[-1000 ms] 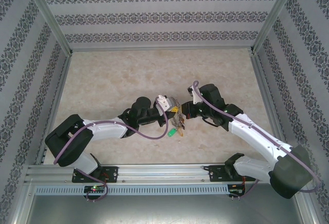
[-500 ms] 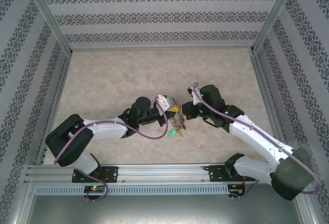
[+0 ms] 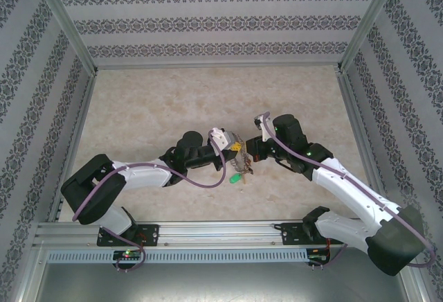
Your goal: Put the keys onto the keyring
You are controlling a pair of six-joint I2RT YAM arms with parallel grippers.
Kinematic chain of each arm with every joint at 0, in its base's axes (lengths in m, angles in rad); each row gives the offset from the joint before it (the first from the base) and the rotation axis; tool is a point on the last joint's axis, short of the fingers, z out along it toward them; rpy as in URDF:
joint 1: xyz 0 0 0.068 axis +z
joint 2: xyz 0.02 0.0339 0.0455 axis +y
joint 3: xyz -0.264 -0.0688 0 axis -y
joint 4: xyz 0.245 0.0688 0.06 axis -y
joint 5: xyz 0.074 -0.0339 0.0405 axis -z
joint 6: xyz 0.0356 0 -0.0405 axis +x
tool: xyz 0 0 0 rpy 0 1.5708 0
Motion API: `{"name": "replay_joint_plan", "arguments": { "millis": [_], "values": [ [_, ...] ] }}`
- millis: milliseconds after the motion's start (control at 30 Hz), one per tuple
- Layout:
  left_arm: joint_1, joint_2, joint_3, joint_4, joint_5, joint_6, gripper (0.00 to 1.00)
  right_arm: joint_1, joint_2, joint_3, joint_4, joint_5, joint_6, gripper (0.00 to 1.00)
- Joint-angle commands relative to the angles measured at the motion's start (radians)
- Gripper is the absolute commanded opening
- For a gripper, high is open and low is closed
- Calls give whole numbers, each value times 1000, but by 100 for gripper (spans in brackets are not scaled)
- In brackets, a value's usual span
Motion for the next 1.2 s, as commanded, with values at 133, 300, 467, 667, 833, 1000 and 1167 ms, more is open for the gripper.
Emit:
{"name": "replay_joint_plan", "arguments": {
  "millis": [133,300,467,667,833,1000,1167],
  "values": [
    [-17,11,14,52,-1,-11,13,26,-18,48,18,5,-73,0],
    [-17,5,27,22,8,2,14,37,-8,62,17,-6,-89,0],
    [-17,-1,42,-22,15,22,16,48,3,73,15,-15,-103,0],
    [-17,-10,61,-89,14,55,17,54,11,79,12,-40,-118,0],
    [-17,-14,76,-126,7,74,15,56,16,81,8,-47,-125,0],
    [-16,-18,84,-159,3,85,6,59,20,80,5,-52,-130,0],
    [-17,-27,81,-165,-10,88,0,60,17,74,-4,-38,-123,0]
  ]
}}
